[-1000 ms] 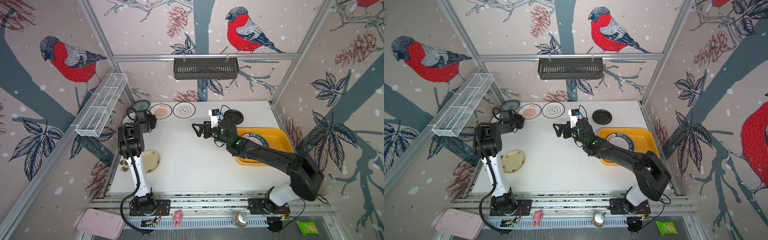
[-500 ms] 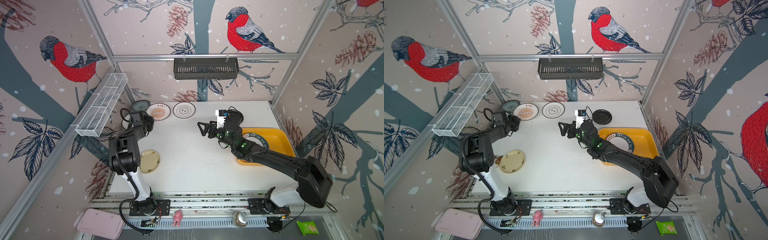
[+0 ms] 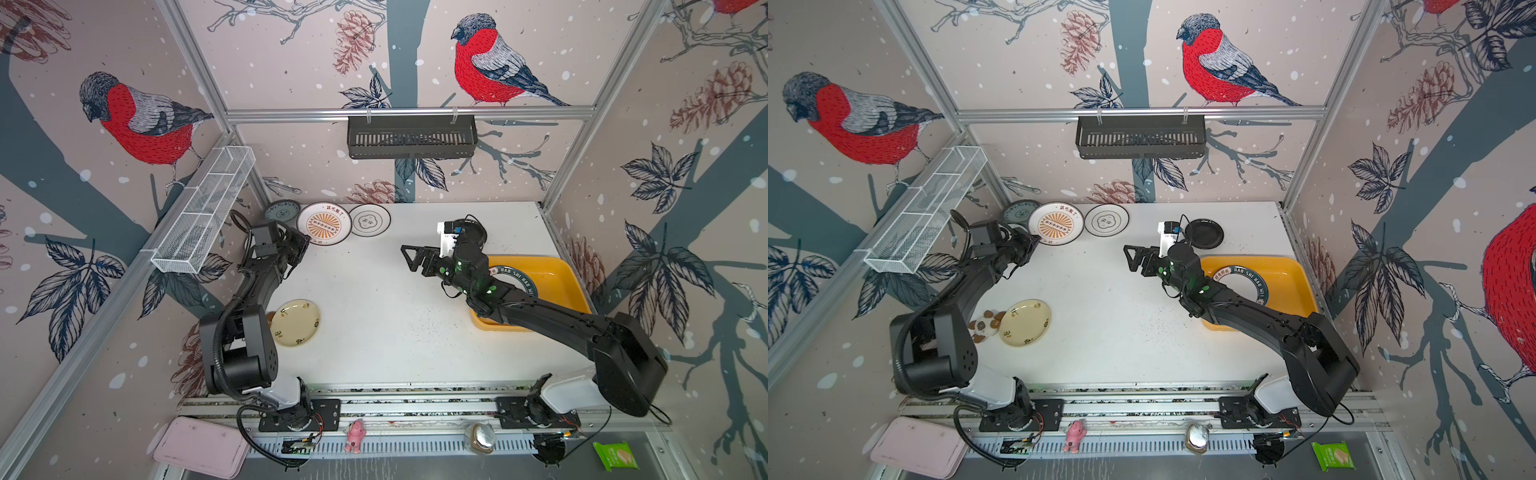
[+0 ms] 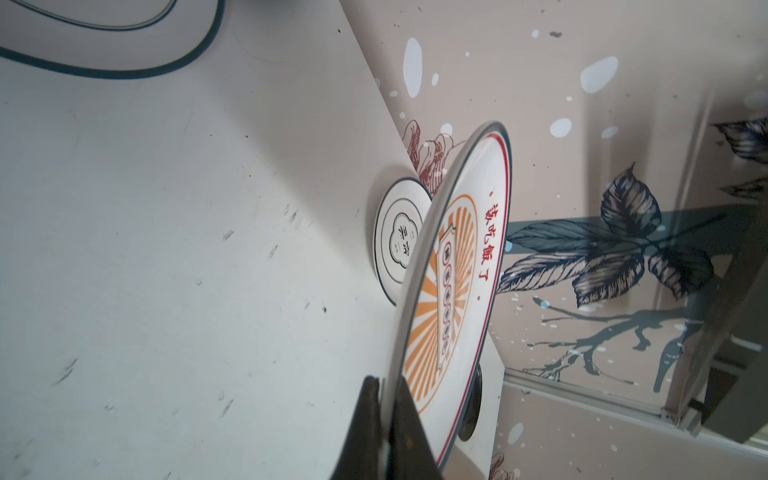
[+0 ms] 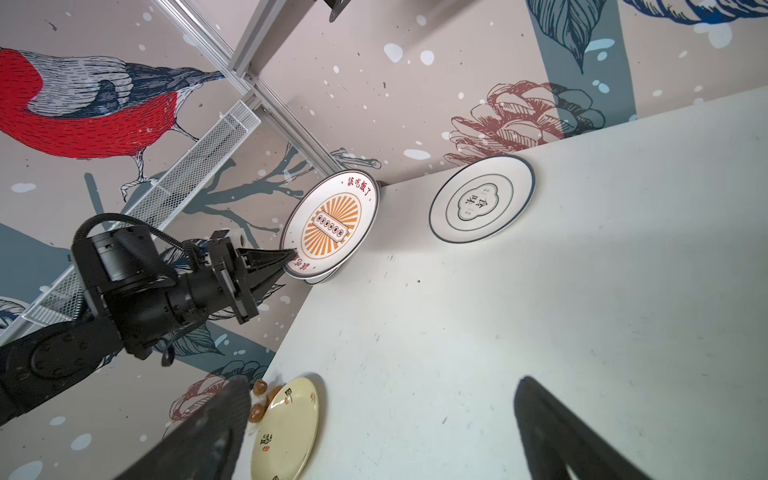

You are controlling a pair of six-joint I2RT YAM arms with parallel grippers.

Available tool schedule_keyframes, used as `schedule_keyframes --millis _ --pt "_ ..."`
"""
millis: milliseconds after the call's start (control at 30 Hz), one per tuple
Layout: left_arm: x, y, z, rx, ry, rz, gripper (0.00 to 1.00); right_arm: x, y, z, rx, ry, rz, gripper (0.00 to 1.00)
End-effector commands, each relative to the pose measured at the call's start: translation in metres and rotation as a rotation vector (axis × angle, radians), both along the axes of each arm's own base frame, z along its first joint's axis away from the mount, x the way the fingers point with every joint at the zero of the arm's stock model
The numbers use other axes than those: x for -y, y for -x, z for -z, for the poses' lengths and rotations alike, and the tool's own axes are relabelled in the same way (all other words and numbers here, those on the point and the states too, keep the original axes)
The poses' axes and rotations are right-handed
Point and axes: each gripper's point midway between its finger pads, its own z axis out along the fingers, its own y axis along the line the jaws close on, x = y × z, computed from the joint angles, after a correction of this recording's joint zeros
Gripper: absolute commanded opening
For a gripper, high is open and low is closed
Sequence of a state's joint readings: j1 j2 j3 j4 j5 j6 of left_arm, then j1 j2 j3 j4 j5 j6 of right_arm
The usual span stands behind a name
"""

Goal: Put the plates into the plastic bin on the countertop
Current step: 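Grasp the orange-sunburst plate rim with the left gripper and tilt it up, then hand the orange-sunburst plate from the left gripper to the right gripper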

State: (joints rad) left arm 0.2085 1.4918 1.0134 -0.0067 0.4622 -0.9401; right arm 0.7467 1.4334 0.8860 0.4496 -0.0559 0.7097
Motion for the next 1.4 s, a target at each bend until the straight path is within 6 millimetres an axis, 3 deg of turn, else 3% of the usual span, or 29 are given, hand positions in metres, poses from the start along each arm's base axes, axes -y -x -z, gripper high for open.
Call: schedule_keyframes --millis 0,233,467,667,933,1367 --pt "0.020 0.020 -0.011 0.044 -0.025 0.115 0.00 -0.005 0.003 -0.009 -0.003 -0.043 -0.031 0.99" --pt "0.059 0.052 -0.018 0.079 -0.099 0.277 0.00 -0.015 -0.001 0.000 -0.053 -0.010 -0.055 1.00" --pt "0.091 0.063 -0.023 0.167 -0.080 0.440 0.00 -0.020 -0.004 0.018 -0.127 0.003 -0.051 0.96" --pt "0.111 0.073 -0.007 0.151 0.021 0.559 0.00 -0.034 -0.009 0.037 -0.214 0.015 -0.067 0.80" --pt "0.119 0.078 -0.012 0.181 0.060 0.596 0.00 -0.058 -0.016 0.062 -0.292 0.041 -0.096 0.66" --pt "0.122 0.079 -0.013 0.193 0.090 0.617 0.00 -0.069 -0.023 0.068 -0.341 -0.027 -0.114 0.18"
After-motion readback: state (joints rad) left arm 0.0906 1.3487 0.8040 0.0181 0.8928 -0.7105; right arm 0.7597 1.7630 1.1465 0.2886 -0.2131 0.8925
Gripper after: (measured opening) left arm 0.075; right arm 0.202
